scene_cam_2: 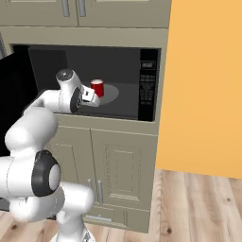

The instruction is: Pick the mug from the counter and place it inside the microwave. Then close the microwave.

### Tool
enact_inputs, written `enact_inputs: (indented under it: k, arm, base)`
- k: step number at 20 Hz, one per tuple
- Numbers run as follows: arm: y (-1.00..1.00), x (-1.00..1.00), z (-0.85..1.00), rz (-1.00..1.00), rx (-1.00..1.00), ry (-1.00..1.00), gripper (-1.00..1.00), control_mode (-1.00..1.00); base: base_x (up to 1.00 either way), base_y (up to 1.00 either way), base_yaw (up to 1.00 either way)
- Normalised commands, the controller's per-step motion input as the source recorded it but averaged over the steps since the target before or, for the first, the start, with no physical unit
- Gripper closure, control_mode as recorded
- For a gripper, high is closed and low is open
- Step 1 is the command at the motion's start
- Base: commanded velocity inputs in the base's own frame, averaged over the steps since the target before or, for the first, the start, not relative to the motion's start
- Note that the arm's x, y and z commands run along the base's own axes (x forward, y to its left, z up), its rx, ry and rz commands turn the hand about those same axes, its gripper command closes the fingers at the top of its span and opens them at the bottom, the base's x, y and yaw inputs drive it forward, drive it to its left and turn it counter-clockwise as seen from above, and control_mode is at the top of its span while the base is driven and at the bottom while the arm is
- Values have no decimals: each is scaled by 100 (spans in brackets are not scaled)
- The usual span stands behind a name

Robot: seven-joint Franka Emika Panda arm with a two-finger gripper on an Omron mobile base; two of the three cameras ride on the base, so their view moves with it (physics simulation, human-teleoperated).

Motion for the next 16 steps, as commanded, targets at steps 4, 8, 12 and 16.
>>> enact_inputs:
  k: [4,8,12,16]
  arm:
    - [0,-79,9,0,0,1,-100,-100]
    - [0,-75,9,0,0,3,-100,-100]
    - [0,-77,7,0,0,0,-100,-100]
    - [0,-70,6,0,0,0,-100,-100]
  base:
    - [0,0,0]
    - [0,0,0]
    - [0,0,0]
    - [0,0,0]
